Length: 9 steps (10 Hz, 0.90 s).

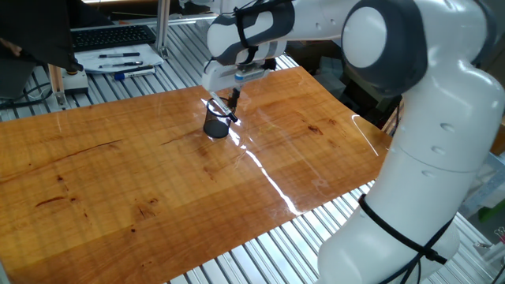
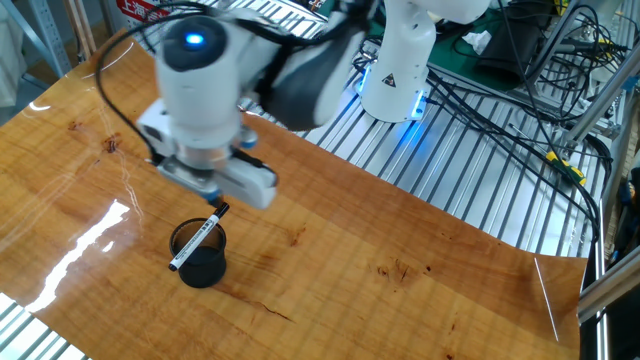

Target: Put the pen into the pen holder

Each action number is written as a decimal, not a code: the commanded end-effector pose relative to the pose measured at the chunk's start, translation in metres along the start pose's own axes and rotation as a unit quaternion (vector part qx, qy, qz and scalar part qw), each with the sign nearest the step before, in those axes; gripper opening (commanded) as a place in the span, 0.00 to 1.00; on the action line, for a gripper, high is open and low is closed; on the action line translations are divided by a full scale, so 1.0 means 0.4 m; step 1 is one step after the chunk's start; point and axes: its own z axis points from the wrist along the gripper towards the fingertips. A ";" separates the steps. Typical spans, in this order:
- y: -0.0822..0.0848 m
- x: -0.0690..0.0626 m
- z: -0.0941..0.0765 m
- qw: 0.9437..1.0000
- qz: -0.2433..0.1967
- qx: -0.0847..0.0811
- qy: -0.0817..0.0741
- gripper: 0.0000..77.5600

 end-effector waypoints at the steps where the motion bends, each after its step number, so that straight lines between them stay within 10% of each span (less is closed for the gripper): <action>1: -0.089 -0.040 0.042 1.000 -0.008 0.002 0.006 0.00; 9: -0.059 0.005 0.069 1.000 0.003 -0.003 -0.019 0.00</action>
